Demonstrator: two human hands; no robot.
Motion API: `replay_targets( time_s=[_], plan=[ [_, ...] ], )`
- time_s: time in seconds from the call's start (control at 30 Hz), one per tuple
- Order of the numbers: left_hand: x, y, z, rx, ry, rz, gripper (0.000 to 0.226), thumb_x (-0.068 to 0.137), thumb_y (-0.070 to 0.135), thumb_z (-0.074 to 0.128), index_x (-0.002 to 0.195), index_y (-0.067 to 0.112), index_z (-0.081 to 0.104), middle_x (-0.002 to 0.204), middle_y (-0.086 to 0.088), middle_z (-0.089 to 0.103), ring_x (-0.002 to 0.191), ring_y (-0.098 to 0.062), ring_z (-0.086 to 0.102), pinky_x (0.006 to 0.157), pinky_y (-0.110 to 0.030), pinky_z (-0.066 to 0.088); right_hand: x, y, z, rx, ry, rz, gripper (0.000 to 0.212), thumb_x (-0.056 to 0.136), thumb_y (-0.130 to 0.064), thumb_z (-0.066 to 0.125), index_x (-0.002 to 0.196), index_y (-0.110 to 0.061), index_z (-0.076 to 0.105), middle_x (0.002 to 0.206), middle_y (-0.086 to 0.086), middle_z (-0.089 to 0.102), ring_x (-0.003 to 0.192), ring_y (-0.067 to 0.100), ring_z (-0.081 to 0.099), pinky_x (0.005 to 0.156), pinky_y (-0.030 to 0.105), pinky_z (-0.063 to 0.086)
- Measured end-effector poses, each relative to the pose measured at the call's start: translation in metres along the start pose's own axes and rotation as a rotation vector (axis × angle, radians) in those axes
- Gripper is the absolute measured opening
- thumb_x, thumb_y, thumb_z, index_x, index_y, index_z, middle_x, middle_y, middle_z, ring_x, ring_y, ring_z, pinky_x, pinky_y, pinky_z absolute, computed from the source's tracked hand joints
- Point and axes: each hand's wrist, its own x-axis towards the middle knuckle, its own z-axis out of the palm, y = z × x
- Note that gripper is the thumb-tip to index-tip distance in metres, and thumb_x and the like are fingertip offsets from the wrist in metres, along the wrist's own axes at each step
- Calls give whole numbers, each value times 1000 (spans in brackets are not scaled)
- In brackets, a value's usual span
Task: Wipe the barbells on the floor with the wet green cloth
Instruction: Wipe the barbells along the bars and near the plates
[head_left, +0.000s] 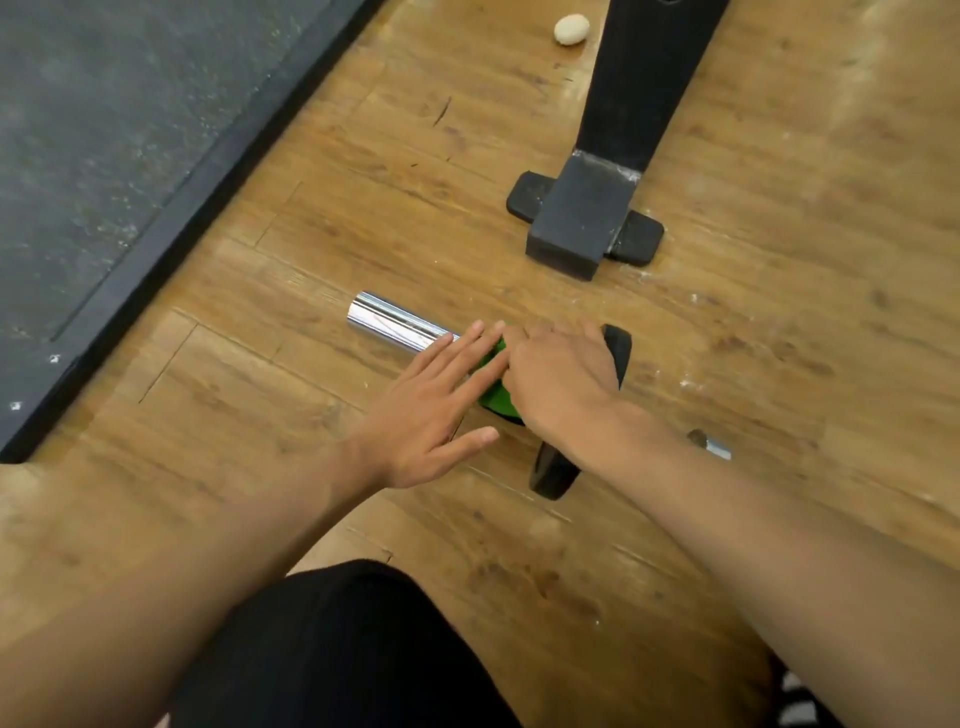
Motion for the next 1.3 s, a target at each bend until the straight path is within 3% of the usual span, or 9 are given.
replay_targets(
  time_s=[0.1, 0.2, 0.3, 0.4, 0.47, 0.53, 0.63, 0.93, 1.3],
  plan=[
    [8, -4, -5, 81, -92, 63, 80, 106, 62, 19, 166, 10, 11, 175, -10, 4, 162, -25, 0, 129, -54, 13, -13, 12, 9, -78, 101, 30, 44, 106, -43, 44, 143, -21, 54, 132, 2, 63, 130, 28, 51, 127, 54, -2],
    [13, 1, -7, 196, -209, 75, 88, 104, 68, 11, 165, 6, 0, 174, -13, -5, 161, -25, -9, 130, -51, 7, -31, 26, 28, 37, 312, 61, 58, 98, -44, 54, 146, -12, 53, 139, 13, 59, 131, 33, 52, 127, 53, 19],
    [18, 5, -11, 280, -307, 78, 94, 103, 70, 6, 164, -1, 2, 173, -19, -4, 161, -28, -10, 131, -46, 2, -38, 30, 37, 196, 418, 120, 61, 101, -29, 47, 154, 0, 41, 158, 21, 43, 147, 37, 39, 127, 49, 18],
    [41, 14, -17, 109, -232, -12, 72, 108, 53, 24, 143, -6, 45, 156, -27, 40, 152, -36, 30, 126, -44, 19, -34, 21, 39, 331, 397, 222, 61, 107, -25, 29, 160, 3, 22, 168, 23, 24, 157, 36, 19, 130, 49, 13],
    [56, 25, -9, -47, -101, -136, 37, 105, 33, 39, 119, 1, 52, 123, -20, 58, 117, -38, 54, 108, -45, 37, -34, 16, 42, 361, 432, 237, 61, 108, -27, 22, 159, 7, 23, 166, 25, 27, 157, 38, 19, 128, 52, 20],
    [68, 36, 5, -115, -3, -240, 32, 104, 30, 38, 121, 6, 53, 112, -13, 60, 102, -31, 56, 98, -45, 42, -33, 14, 46, 391, 495, 220, 62, 108, -28, 19, 156, 10, 29, 162, 27, 34, 155, 39, 24, 126, 54, 25],
    [70, 39, 30, 77, 39, -228, 38, 102, 37, 36, 130, 16, 50, 115, -8, 61, 106, -29, 54, 101, -45, 42, -33, 13, 49, 450, 563, 226, 61, 109, -29, 21, 154, 10, 34, 159, 27, 39, 154, 40, 26, 125, 57, 26],
    [76, 15, 23, 291, -10, -226, 51, 103, 49, 28, 103, 13, 63, 93, -12, 61, 79, -31, 56, 73, -41, 40, -33, 14, 56, 474, 572, 207, 61, 108, -29, 26, 155, 8, 33, 161, 24, 39, 155, 38, 26, 127, 54, 22],
    [77, -21, -1, 362, -104, -272, 51, 104, 51, 26, 128, 16, 54, 109, -15, 59, 96, -34, 56, 90, -46, 41, -13, 36, 39, 438, 507, 135, 63, 102, -36, 30, 150, 2, 44, 149, 21, 54, 141, 41, 42, 116, 59, 38]
  ],
)
